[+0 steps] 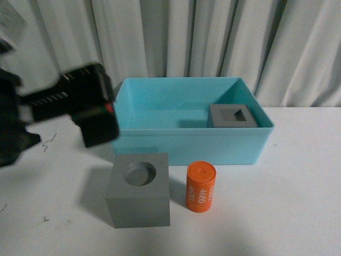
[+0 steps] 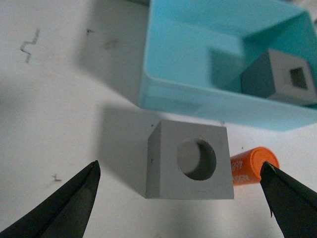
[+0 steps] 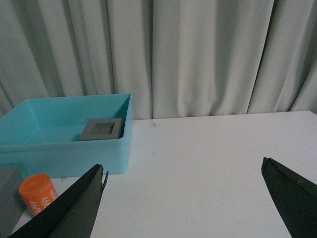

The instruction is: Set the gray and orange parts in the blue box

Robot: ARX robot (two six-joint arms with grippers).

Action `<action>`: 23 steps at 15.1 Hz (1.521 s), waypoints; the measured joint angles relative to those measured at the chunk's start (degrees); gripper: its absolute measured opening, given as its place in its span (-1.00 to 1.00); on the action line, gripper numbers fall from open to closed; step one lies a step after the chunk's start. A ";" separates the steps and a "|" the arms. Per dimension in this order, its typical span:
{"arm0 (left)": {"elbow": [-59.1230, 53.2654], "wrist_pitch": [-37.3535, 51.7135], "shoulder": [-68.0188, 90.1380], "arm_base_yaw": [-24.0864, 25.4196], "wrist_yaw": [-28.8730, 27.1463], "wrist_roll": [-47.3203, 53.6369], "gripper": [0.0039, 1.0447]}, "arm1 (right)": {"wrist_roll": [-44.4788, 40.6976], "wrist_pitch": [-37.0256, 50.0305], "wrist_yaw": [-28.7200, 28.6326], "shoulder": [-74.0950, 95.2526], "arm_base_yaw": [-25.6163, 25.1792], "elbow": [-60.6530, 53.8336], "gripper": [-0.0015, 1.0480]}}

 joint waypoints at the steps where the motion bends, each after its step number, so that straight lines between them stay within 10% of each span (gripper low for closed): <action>1: 1.62 1.75 7.08 -0.66 0.22 0.35 0.88 | 0.00 0.02 0.02 0.00 0.00 0.00 0.87; 23: 9.44 10.19 31.26 1.53 6.27 7.96 0.88 | 0.00 0.02 0.02 0.00 0.00 0.00 0.87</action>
